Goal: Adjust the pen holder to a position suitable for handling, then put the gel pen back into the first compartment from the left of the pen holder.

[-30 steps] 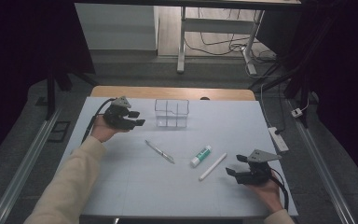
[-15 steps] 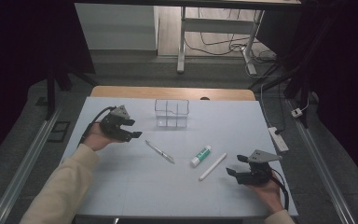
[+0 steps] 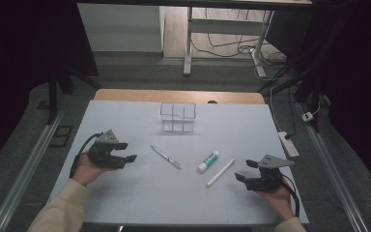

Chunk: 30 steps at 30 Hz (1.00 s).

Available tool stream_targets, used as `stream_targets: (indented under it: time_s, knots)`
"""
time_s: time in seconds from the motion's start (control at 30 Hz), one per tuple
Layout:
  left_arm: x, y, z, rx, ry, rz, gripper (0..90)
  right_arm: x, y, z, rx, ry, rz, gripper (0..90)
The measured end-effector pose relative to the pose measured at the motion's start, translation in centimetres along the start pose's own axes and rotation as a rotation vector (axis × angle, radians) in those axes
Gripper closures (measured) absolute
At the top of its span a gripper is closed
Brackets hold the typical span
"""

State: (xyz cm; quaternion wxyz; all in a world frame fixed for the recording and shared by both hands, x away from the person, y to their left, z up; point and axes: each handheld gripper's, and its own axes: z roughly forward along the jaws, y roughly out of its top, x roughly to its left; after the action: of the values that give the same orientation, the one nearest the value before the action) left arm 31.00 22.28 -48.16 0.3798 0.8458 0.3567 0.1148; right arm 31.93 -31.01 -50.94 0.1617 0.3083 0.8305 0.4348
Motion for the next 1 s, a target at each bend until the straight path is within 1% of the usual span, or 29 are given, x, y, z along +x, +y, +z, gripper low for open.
stream_targets:
  time_s: [0.07,0.13,0.2,0.33,0.47,0.67,0.8,0.83,0.9,0.93,1.0]
  knots:
    - [-0.5,-0.6,-0.3,-0.002,0.012,-0.004,35.2,0.0,0.0,0.0,-0.003,0.002,0.000,25.9]
    - [-0.9,-1.2,-0.5,-0.012,0.009,-0.016,35.0,0.0,0.0,0.1,-0.003,0.002,-0.002,25.9]
    - [-1.2,-1.6,-0.6,-0.014,0.015,-0.018,34.5,0.0,0.0,0.1,-0.004,0.003,-0.003,25.9]
    - [-1.7,-2.4,-0.7,-0.018,0.015,-0.035,33.3,0.0,0.0,0.2,-0.002,0.002,-0.003,25.9]
    - [-2.1,-3.0,-1.0,-0.032,0.030,-0.038,33.1,0.0,0.1,0.2,0.000,0.000,-0.004,26.0]
    - [-2.2,-3.7,-1.0,-0.039,0.038,-0.055,32.8,0.1,0.2,0.2,-0.003,-0.001,-0.010,26.1]
    - [-2.1,-3.7,-0.8,-0.039,0.042,-0.058,32.6,0.1,0.2,0.2,-0.008,-0.009,-0.009,26.2]
    - [-2.0,-3.8,-0.8,-0.039,0.044,-0.059,32.5,0.2,0.2,0.2,-0.014,-0.001,-0.007,26.2]
    - [-2.0,-3.8,-0.9,-0.041,0.045,-0.064,32.2,0.2,0.3,0.2,-0.015,0.001,-0.011,26.3]
    - [-2.0,-3.8,-0.9,-0.041,0.047,-0.064,32.0,0.3,0.4,0.2,-0.007,-0.005,-0.017,26.3]
    - [-2.0,-3.8,-1.0,-0.046,0.049,-0.067,31.7,0.3,0.5,0.1,-0.013,0.002,-0.019,26.5]
